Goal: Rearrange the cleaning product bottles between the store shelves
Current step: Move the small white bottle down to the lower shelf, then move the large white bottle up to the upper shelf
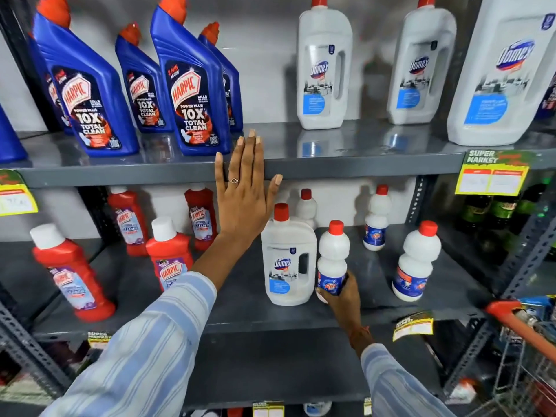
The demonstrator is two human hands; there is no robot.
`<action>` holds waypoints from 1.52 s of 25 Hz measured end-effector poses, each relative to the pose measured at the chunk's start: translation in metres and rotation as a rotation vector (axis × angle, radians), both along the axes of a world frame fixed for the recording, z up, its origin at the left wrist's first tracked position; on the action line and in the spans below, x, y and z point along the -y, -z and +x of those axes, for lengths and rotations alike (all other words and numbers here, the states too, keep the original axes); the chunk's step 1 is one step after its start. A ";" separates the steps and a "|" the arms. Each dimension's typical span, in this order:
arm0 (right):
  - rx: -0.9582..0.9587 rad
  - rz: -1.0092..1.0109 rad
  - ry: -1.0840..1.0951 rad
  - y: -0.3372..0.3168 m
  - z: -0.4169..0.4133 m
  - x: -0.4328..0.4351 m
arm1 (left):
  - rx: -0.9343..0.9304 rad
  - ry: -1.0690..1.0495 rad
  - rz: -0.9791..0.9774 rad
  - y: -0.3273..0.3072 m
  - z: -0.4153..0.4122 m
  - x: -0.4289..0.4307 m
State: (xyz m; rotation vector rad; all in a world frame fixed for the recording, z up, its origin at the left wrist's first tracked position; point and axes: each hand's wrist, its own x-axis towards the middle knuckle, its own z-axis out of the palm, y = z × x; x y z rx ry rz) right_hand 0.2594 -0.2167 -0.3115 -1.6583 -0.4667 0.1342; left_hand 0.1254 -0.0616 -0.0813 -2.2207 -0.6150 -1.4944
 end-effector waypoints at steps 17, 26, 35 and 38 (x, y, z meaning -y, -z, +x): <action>0.048 -0.058 0.060 -0.009 -0.021 0.001 | 0.000 -0.009 0.003 -0.001 -0.001 0.002; 0.239 -0.073 -0.042 -0.038 -0.087 -0.060 | -0.058 0.007 -0.062 -0.003 -0.006 0.007; -0.063 0.058 -0.076 -0.064 -0.075 -0.089 | -0.142 0.054 -0.135 -0.010 -0.018 0.013; -0.057 0.089 -0.124 -0.066 -0.088 -0.079 | -0.159 0.071 -0.168 -0.012 -0.022 0.015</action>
